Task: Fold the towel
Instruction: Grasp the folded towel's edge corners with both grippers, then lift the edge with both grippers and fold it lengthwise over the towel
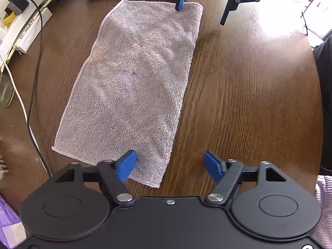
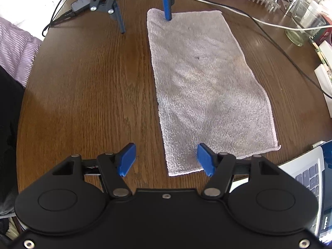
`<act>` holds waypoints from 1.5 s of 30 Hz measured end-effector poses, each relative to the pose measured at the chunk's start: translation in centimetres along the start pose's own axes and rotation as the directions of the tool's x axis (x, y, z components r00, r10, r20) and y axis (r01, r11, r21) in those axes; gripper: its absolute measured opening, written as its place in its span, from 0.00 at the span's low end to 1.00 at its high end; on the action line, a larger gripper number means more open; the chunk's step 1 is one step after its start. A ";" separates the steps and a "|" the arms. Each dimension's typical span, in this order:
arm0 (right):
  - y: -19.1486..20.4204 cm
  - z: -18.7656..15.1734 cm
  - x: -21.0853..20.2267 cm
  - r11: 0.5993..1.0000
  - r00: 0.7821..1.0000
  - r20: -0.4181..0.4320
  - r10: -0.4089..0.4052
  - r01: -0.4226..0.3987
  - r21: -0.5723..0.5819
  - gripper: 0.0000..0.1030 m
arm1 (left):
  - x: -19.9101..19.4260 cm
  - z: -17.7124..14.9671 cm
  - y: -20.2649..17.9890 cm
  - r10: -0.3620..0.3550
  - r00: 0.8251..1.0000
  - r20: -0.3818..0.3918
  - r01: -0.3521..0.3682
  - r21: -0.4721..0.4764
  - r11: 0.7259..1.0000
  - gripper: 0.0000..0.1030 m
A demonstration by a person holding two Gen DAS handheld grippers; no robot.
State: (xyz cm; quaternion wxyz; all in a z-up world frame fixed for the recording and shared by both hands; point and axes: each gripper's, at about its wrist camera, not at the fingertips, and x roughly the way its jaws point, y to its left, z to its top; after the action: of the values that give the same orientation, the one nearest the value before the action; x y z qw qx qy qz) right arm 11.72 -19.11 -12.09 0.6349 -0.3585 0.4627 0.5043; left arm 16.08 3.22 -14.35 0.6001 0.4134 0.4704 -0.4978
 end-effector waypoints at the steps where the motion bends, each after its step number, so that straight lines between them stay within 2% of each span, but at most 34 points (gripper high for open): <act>1: -0.1 -0.1 0.1 1.000 1.000 -0.001 0.004 -0.004 0.003 0.64 | 0.0 0.0 0.0 0.000 1.000 0.001 0.000 0.001 1.000 0.68; 6: -0.5 -0.1 -0.1 1.000 1.000 0.003 0.008 -0.008 0.012 0.58 | 0.0 -0.3 0.6 -0.004 1.000 0.004 0.004 -0.002 1.000 0.62; 9: -0.9 -0.1 -0.2 1.000 1.000 0.001 0.001 -0.001 0.005 0.47 | -0.1 -0.4 0.9 -0.002 1.000 0.004 0.002 0.004 1.000 0.56; 12: -1.2 -0.1 -0.3 1.000 1.000 0.002 -0.009 0.009 0.010 0.38 | -0.2 -0.5 1.3 0.003 1.000 0.014 -0.003 -0.002 1.000 0.43; 14: -1.3 -0.1 -0.3 1.000 1.000 0.004 -0.016 0.016 0.021 0.33 | -0.3 -0.6 1.7 0.012 1.000 0.016 -0.012 -0.009 1.000 0.24; 18: -1.7 -0.2 -0.4 0.998 1.000 0.000 -0.019 0.019 0.056 0.26 | -0.2 -0.3 2.2 0.010 1.000 0.002 -0.010 -0.011 1.000 0.16; 22: -2.6 -0.1 -0.4 0.996 1.000 -0.007 -0.008 0.009 0.092 0.06 | -0.4 -0.1 2.4 0.016 1.000 0.002 -0.016 -0.002 1.000 0.08; 28: -2.1 -0.1 -0.3 0.995 1.000 -0.001 -0.003 0.003 0.098 0.05 | -0.3 0.3 1.9 0.030 1.000 0.004 -0.030 0.007 1.000 0.04; 35: -0.2 0.3 -0.1 0.991 1.000 -0.010 -0.006 0.007 0.133 0.05 | -0.2 0.9 2.7 0.050 0.998 -0.028 -0.047 0.085 0.995 0.03; 42: 4.1 1.0 0.1 0.975 1.000 -0.003 0.010 -0.009 0.222 0.05 | 0.0 1.6 3.6 0.072 0.996 -0.044 -0.063 0.169 0.984 0.03; 45: 6.3 1.6 0.3 0.960 1.000 -0.008 -0.010 0.012 0.279 0.05 | -0.1 1.9 3.5 0.076 0.996 -0.041 -0.067 0.197 0.978 0.03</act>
State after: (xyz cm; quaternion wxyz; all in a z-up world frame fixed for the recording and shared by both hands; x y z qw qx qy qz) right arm 5.97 -16.10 -11.83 0.6803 -0.2697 0.5294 0.4292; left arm 19.80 1.94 -13.74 0.5623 0.4991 0.4184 -0.5096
